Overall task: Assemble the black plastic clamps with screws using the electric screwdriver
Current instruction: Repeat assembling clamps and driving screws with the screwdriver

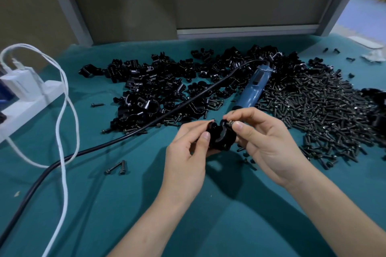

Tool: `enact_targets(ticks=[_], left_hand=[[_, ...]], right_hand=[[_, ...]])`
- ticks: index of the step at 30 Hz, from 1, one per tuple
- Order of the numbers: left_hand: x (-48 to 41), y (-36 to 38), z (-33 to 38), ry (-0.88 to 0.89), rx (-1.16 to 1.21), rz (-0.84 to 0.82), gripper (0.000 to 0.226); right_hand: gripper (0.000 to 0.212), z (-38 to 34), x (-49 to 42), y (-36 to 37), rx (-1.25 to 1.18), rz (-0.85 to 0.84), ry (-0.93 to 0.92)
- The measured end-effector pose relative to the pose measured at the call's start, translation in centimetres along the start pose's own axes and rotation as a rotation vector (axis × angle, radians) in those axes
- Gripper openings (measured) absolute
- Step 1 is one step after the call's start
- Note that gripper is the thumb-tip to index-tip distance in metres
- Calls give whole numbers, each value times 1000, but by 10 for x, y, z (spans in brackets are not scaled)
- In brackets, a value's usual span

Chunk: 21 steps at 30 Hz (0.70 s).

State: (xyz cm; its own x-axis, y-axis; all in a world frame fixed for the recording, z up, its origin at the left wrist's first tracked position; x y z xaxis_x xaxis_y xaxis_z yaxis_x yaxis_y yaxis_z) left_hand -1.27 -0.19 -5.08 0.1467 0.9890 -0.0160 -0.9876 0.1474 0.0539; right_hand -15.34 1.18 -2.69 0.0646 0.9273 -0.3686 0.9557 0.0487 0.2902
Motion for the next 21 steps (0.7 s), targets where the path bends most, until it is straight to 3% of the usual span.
enact_targets(ticks=[5,21], left_hand=[[3,-1,9,76,-106,26,27],[9,-2,23,177,-280,53,25]], right_hand=[[10,3,1,7,-100,-46,37],[10,3,1,7,-33,-60,35]])
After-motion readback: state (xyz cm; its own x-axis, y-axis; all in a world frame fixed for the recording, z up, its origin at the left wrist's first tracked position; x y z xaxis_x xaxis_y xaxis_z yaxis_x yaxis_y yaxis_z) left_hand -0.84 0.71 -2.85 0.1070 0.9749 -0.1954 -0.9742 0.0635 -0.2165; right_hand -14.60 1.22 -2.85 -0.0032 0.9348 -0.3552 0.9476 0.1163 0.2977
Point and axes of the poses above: each hand's wrist, its own x-axis away from the middle knuckle, its own y-axis out of the palm, z = x × y, the point moved 9 cm from there along -x, towards the middle knuckle, and after that the axes turned 13 degrees about -y, right-handed, at the moved point
